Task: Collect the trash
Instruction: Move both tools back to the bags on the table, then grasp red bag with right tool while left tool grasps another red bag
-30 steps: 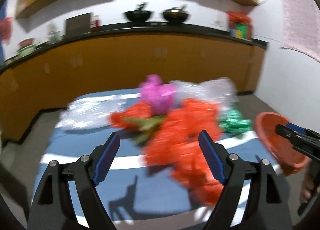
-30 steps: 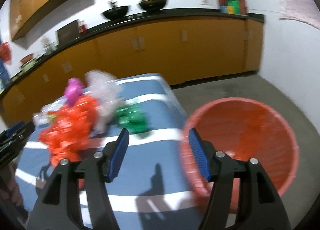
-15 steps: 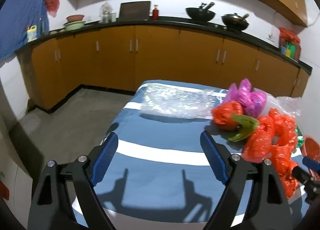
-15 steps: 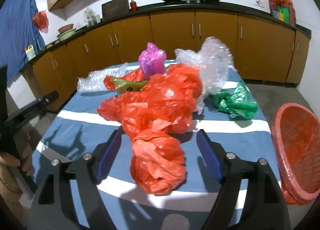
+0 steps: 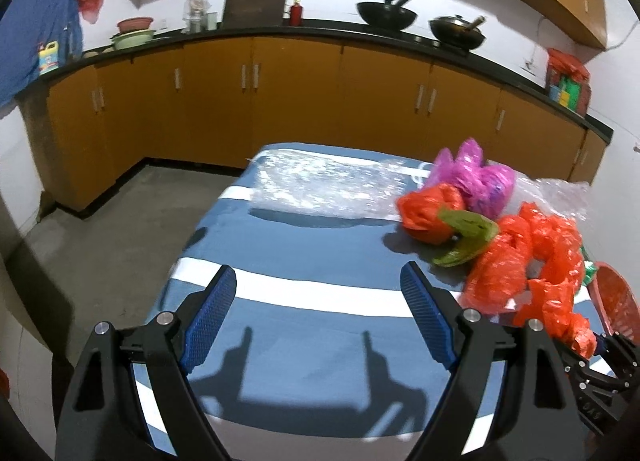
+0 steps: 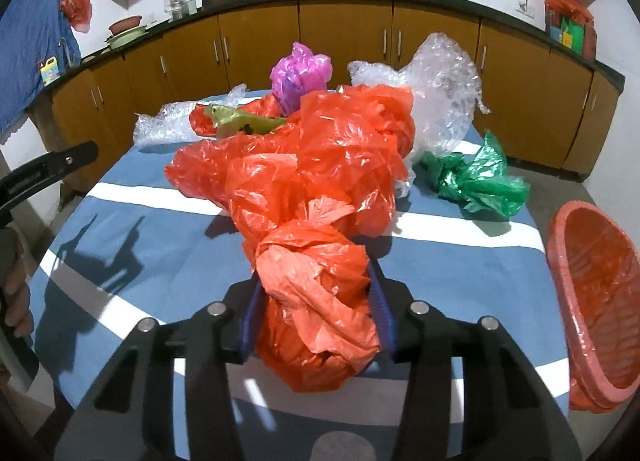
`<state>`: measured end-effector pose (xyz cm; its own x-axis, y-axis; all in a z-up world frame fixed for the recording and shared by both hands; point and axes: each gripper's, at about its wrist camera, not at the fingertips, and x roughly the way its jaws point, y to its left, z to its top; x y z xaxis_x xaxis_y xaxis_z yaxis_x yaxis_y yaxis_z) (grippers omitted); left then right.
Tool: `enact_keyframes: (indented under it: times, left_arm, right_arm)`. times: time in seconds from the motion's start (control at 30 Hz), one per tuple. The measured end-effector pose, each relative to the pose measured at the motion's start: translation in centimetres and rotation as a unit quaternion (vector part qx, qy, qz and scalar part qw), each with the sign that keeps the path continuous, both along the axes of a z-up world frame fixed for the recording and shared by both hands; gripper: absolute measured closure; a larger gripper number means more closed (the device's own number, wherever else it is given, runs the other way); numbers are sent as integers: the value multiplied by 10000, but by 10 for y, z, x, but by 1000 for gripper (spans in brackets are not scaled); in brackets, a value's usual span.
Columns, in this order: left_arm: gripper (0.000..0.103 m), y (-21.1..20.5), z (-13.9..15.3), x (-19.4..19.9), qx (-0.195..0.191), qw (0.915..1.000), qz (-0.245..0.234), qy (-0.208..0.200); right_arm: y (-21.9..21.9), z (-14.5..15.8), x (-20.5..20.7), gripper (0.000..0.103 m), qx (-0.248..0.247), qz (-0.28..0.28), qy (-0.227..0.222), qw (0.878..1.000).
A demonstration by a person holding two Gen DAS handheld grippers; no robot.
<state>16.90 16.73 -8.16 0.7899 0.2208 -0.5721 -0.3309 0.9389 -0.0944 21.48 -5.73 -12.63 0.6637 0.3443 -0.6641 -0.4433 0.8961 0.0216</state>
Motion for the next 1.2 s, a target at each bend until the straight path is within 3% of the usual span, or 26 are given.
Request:
enact_keyframes:
  times: [0.5, 0.9, 1.2]
  left_arm:
    - [13, -69, 3, 30, -28, 9961, -880, 47]
    - [13, -108, -13, 77, -120, 9897, -1331, 510]
    - [28, -125, -28, 105, -204, 9812, -1753, 783]
  right_arm:
    - [-64, 21, -35, 60, 285, -182, -214, 9992]
    - [-126, 38, -31, 60, 723, -965, -304, 9922]
    - [-142, 28, -20, 60, 716, -1260, -173, 9893]
